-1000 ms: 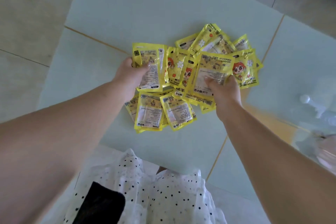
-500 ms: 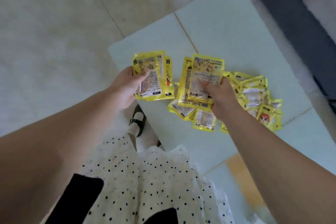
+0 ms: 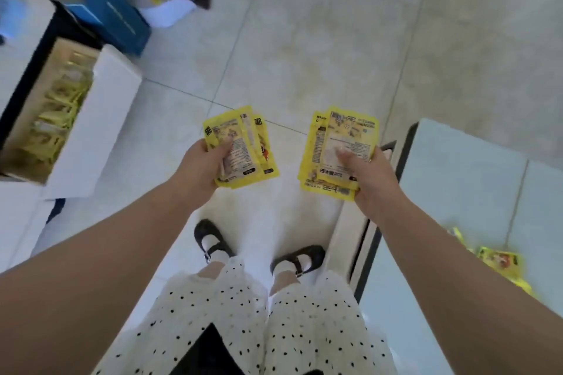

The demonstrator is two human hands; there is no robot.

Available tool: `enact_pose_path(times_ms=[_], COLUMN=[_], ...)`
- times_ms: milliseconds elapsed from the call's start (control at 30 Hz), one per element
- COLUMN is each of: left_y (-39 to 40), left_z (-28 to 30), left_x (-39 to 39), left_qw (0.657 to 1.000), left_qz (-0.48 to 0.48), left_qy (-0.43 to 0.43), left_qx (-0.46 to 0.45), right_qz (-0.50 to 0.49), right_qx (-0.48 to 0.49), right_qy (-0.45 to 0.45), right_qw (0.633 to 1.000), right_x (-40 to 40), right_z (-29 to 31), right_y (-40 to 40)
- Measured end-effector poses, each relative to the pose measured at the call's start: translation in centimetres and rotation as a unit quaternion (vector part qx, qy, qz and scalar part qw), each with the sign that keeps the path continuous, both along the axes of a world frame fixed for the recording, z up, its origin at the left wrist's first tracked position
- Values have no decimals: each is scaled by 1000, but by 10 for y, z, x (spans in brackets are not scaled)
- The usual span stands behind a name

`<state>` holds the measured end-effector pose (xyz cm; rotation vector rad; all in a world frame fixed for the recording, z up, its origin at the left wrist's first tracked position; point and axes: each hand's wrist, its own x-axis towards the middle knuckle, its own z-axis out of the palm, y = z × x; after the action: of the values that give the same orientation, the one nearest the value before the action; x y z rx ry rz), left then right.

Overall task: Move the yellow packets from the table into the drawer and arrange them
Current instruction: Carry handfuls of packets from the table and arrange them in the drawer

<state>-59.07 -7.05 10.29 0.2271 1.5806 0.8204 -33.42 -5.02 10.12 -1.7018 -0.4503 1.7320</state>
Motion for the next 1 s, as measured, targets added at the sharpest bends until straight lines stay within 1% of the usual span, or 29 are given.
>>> enact_pose_path(times_ms=[100,233,367,467,567,667,833,933,1000], left_y=[-19,-45,-72,-87,-95,-97,-91,-91,-92], left_z=[-1,-1,2,1,-7,-21,-62,-94,-124], left_x=[-79,-183,-271,-326,-366,-398,-445,-470,-492], left_qw=[997,984,965,947,926,904,869,849,839], left_qz=[80,181,262,321,376,425,493,526,541], left_qy=[-2,-6,8,14,18,23,16,19,27], left_qx=[0,1,-9,-13,-23,-37,-32,-43,-54], right_qz=[60,154,206,269,336,382,439,501,536], right_qx=[-7,-18,-23,-24,-21,-11,-17,-36,-56], right_qy=[11,15,28,34,42,42,47,53,57], right_qw=[998,988,978,962,941,923,897,863,841], right_x=[-85,-202,-306,-373,-429,-484,-575,-625,-658], right_z=[0,-2,-3,-2,-3,-11,-44,-70,-99], right_y=[19,35,49,62,80,108,147,149,148])
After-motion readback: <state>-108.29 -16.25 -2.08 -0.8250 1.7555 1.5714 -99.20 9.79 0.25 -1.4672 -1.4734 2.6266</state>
